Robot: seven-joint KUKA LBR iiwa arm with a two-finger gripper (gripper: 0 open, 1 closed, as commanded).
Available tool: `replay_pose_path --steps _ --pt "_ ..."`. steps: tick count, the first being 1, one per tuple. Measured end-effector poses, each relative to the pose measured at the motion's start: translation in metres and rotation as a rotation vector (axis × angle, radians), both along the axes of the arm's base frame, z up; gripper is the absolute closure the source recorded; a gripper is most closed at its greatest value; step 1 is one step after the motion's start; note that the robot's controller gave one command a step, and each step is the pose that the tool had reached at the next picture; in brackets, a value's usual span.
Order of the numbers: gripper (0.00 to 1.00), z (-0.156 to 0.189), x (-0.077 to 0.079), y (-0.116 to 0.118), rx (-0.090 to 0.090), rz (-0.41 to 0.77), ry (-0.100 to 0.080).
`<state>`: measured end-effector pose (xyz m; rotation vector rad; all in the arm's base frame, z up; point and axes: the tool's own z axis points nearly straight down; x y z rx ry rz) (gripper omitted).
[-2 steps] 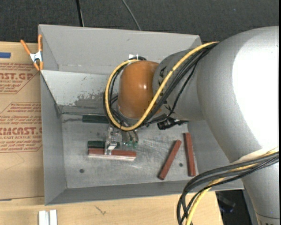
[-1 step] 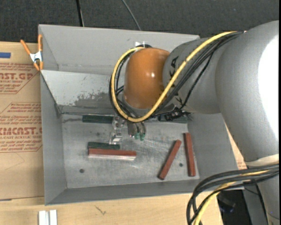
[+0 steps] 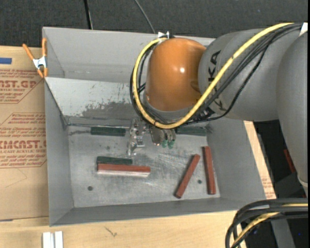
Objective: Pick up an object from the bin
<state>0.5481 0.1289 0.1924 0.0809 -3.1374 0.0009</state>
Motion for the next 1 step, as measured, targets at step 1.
replay_pose_path --steps 1 --pt "0.0 -0.071 0.0011 0.056 0.002 0.105 0.002"
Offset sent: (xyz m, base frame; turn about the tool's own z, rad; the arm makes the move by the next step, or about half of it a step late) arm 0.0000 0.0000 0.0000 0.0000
